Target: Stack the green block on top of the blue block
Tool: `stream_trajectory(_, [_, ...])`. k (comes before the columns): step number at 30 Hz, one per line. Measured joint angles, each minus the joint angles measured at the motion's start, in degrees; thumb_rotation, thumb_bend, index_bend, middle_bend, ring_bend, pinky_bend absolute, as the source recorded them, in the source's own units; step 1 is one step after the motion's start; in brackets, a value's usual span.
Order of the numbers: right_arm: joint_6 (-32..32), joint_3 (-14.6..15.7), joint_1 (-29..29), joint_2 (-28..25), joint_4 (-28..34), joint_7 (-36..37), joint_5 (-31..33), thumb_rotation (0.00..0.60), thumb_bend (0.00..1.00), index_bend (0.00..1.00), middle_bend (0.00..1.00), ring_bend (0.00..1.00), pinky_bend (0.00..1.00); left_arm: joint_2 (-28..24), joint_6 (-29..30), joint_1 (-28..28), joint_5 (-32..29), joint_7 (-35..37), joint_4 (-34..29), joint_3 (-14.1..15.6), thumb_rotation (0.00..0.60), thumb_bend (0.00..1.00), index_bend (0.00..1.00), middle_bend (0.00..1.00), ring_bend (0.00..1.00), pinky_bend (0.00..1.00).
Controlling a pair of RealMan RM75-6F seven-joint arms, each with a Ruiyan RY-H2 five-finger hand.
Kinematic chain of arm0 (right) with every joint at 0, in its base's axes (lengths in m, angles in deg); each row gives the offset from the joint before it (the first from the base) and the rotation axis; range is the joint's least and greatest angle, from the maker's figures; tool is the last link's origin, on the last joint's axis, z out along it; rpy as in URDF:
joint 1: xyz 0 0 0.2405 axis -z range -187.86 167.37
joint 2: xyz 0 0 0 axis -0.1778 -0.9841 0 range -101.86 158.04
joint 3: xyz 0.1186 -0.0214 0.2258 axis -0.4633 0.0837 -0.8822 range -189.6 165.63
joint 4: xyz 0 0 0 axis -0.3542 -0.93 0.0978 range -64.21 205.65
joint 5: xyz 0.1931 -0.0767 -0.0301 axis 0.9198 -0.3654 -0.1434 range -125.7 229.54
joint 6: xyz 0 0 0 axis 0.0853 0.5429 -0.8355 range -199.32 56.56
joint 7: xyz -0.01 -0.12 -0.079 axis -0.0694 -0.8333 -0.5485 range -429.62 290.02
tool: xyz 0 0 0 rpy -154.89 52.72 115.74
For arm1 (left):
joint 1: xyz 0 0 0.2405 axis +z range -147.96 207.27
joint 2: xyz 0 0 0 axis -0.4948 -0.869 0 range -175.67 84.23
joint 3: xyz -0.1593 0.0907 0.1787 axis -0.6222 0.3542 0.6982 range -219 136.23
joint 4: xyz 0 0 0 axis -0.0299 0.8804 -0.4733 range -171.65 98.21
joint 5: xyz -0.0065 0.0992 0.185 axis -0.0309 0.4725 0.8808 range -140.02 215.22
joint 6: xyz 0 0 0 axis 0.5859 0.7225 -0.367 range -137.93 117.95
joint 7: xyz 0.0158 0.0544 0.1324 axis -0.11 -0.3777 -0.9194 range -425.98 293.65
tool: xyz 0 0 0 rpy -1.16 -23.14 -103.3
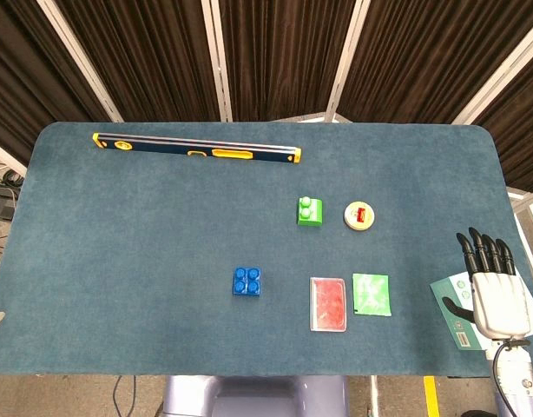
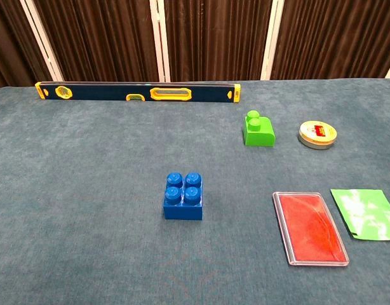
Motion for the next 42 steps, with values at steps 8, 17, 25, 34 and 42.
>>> stream_trajectory(8, [-0.80,0.47,-0.33,0.30,-0.10,-0.29,-0.08,0.600,0.00,0.00,0.00,0.00,0.00,-0.11,-0.21,-0.01,-0.55,0.18,-0.04,-0.15,0.600,0.00,0.00,0.00,0.00,0.00])
stream_trajectory(17, [-11.57,-1.98,-6.86,0.66,-0.64,-0.57,5.09,0.600,0.00,0.00,0.00,0.00,0.00,-0.68,-0.69,-0.36,-1.89,1.56,-0.16,-1.06,0.600,0.00,0.00,0.00,0.00,0.00])
stream_trajectory(25, [-29.50,-8.89,-23.54,4.12,-5.84,-3.16,20.91,0.600,0.00,0.00,0.00,0.00,0.06,0.03,-3.57,-1.76,-4.49,-1.98,-0.63,-1.67,0.600,0.00,0.00,0.00,0.00,0.00])
stream_trajectory(34, [-39.92,-12.01,-41.42,17.34,-24.08,-8.85,37.83,0.600,0.00,0.03,0.16,0.06,0.25,1.89,-6.61,-3.13,-9.80,-4.63,0.53,-3.35,0.600,0.00,0.00,0.00,0.00,0.00])
stream_trajectory(42, [-41.34,-11.81,-51.28,30.19,-38.97,-14.47,45.89,0.600,0.00,0.10,0.25,0.15,0.36,2.36,-8.67,-3.65,-11.51,-3.98,2.18,-3.75,0.600,0.00,0.00,0.00,0.00,0.00])
